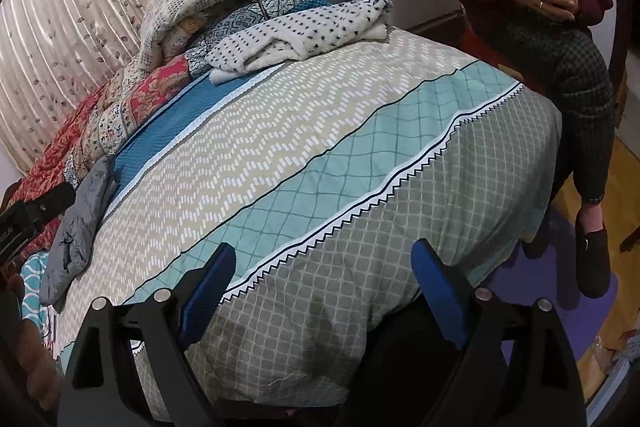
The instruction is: Fold large clothes
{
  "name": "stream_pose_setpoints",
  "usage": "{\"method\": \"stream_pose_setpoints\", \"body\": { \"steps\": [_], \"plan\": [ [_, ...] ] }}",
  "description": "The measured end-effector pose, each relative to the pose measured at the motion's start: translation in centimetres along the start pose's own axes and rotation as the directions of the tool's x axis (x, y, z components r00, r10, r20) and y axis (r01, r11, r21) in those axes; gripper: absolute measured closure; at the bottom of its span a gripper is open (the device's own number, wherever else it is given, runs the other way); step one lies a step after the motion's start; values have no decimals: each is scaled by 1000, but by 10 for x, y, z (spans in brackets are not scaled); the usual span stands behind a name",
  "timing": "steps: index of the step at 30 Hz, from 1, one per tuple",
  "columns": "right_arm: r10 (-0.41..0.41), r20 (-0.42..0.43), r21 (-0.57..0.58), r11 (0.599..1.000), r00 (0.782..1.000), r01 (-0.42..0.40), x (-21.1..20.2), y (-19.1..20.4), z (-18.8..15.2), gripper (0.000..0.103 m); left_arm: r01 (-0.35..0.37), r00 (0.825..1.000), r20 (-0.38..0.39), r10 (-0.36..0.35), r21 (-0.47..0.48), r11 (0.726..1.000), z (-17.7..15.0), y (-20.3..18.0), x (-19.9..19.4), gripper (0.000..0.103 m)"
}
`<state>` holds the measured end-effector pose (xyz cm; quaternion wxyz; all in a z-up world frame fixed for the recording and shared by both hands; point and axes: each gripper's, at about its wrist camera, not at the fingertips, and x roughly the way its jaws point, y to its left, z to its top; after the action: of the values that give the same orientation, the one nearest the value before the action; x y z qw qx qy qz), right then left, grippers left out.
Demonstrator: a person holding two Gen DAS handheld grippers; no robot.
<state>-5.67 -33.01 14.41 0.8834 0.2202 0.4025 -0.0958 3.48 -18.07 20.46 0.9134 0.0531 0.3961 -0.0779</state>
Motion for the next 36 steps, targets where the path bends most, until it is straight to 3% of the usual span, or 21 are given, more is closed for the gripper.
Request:
{"method": "stream_pose_setpoints", "body": {
  "steps": [36],
  "plan": [
    [8,-29,-20,1000,1000,-8,9,-2,0,22,14,1000,-10,-14,12,1000,1,-3,10,6]
  ]
}}
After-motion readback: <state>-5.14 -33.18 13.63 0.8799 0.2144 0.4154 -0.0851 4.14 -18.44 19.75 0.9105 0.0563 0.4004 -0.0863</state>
